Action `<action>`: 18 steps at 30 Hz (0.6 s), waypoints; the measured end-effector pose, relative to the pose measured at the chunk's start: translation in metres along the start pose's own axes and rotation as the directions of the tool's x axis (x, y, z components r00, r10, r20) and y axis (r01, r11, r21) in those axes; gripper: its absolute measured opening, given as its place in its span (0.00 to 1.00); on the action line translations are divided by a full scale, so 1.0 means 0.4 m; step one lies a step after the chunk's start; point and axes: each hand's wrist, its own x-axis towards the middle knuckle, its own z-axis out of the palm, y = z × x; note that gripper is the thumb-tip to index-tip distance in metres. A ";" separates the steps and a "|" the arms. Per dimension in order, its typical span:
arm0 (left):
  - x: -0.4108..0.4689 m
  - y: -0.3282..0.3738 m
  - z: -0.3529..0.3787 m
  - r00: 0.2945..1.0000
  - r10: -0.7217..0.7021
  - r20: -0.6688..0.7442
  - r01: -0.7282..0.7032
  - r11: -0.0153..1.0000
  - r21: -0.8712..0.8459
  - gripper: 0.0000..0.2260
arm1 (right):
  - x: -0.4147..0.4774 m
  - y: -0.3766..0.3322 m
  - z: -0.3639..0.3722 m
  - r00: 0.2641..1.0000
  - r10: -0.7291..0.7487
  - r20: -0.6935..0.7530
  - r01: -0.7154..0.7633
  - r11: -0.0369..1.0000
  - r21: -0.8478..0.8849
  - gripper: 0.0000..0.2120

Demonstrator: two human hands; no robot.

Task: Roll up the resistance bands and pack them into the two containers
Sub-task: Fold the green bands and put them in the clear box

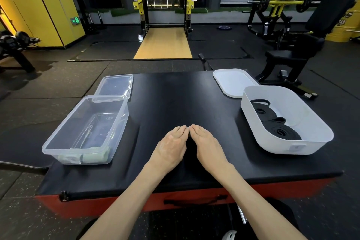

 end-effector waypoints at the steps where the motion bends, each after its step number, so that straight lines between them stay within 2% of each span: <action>1: 0.005 -0.003 0.001 1.000 -0.013 0.014 0.013 1.000 -0.011 0.19 | 0.001 0.001 0.002 1.000 -0.003 0.013 0.003 1.000 0.015 0.29; 6: 0.037 -0.026 -0.004 0.971 -0.127 0.201 0.127 0.992 0.013 0.17 | 0.015 0.022 0.013 0.999 0.034 0.039 -0.038 0.995 0.094 0.22; 12: 0.079 -0.037 -0.016 0.957 -0.147 0.249 0.130 0.988 0.083 0.09 | 0.046 0.023 0.009 0.999 0.033 -0.003 -0.032 0.991 0.130 0.14; 14: 0.086 -0.034 -0.020 0.960 -0.149 0.235 0.129 0.987 0.100 0.07 | 0.051 0.027 0.022 0.999 0.044 -0.017 -0.042 0.990 0.136 0.15; 18: 0.086 -0.017 -0.035 0.961 -0.159 0.228 0.136 0.984 0.113 0.08 | 0.050 0.036 0.040 1.000 0.013 -0.027 -0.010 0.995 0.099 0.18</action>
